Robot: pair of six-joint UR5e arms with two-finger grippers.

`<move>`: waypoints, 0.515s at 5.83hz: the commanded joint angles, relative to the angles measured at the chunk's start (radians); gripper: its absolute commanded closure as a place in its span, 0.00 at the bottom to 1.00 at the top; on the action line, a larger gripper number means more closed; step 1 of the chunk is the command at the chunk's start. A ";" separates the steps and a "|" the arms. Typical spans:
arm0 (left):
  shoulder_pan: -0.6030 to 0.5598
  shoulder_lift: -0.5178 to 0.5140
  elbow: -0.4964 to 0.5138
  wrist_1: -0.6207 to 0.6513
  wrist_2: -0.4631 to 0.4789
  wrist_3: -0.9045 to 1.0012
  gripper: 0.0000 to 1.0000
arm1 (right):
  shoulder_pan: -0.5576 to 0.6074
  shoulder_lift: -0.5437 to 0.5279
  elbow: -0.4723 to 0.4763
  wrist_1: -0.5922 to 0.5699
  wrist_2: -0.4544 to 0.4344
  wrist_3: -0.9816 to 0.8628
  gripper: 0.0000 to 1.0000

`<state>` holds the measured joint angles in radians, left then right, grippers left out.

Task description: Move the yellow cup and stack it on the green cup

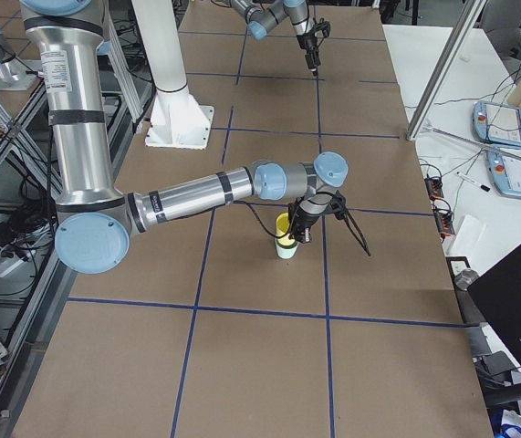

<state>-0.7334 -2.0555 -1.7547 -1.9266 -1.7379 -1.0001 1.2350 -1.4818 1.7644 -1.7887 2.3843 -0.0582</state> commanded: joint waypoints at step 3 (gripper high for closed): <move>-0.012 0.032 0.001 0.001 -0.104 0.070 0.00 | 0.035 -0.035 0.001 0.002 0.001 -0.009 0.00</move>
<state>-0.7379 -2.0436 -1.7538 -1.9255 -1.7856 -0.9727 1.2359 -1.4982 1.7642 -1.7882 2.3849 -0.0623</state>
